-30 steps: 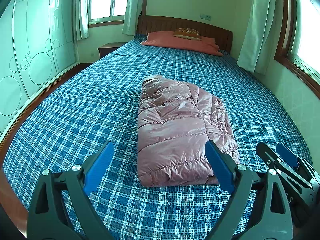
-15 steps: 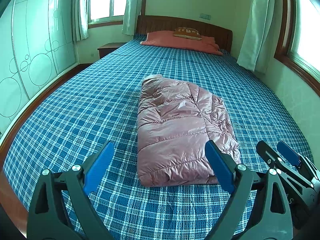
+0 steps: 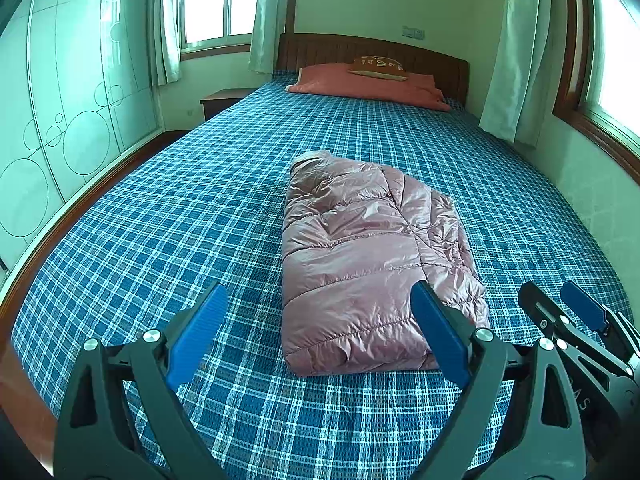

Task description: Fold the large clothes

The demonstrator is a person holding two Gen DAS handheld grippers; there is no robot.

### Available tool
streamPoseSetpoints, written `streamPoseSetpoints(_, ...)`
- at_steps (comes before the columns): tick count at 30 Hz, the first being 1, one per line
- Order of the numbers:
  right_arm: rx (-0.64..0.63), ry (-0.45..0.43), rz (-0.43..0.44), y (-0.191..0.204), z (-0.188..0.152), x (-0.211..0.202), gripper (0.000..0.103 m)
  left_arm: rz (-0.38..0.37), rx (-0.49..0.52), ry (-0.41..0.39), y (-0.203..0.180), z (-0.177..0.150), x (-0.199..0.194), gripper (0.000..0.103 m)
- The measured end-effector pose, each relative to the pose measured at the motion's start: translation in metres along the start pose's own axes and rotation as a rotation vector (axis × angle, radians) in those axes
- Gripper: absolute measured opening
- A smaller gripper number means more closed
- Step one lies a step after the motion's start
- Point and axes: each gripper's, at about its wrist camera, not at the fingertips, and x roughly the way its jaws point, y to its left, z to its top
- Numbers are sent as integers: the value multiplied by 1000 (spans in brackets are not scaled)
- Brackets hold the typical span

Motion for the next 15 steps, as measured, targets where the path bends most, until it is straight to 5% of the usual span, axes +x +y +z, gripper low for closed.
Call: streamPoseSetpoints(15, -6, -4, -2, 1, 1, -2, 62, -4, 18, -22, -4, 2, -3, 93)
